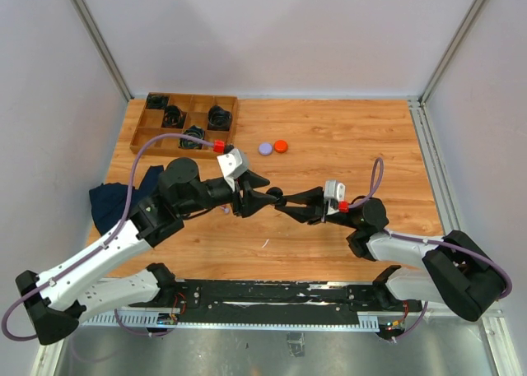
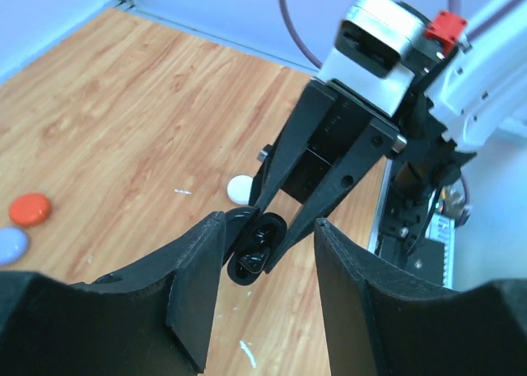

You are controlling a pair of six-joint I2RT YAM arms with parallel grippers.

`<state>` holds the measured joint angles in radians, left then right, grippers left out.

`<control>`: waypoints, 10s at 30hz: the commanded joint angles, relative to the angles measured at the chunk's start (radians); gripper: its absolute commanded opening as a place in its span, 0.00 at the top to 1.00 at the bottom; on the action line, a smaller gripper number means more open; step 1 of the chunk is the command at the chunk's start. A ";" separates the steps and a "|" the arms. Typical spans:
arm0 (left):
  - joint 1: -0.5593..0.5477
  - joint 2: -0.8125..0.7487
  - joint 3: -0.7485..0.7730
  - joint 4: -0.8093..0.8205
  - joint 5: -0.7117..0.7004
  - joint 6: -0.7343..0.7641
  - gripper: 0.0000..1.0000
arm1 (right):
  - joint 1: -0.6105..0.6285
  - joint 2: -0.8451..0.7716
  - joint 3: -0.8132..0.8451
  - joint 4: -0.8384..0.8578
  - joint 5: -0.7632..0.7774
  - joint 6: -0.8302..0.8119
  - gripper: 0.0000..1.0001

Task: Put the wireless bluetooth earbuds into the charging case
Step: Adjust the earbud with the charging case, then pick up the earbud from the charging case, then place the earbud in the charging case.

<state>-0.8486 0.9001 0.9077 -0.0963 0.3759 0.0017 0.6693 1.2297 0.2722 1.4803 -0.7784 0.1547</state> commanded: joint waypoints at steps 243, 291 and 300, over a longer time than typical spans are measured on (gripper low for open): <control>0.072 -0.010 0.017 -0.187 0.276 0.735 1.00 | 0.012 -0.089 0.162 -0.379 -0.057 -0.147 0.89; 0.053 0.092 0.143 -0.380 0.263 0.721 1.00 | 0.013 -0.082 0.148 -0.337 -0.062 -0.156 0.89; 0.052 0.142 0.193 -0.487 0.258 0.734 1.00 | 0.014 -0.080 0.147 -0.338 -0.064 -0.159 0.89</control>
<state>-0.7879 1.0203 1.0569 -0.5110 0.6304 0.7334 0.6949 1.1561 0.4030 1.0981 -0.8337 0.0097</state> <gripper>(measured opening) 0.186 0.272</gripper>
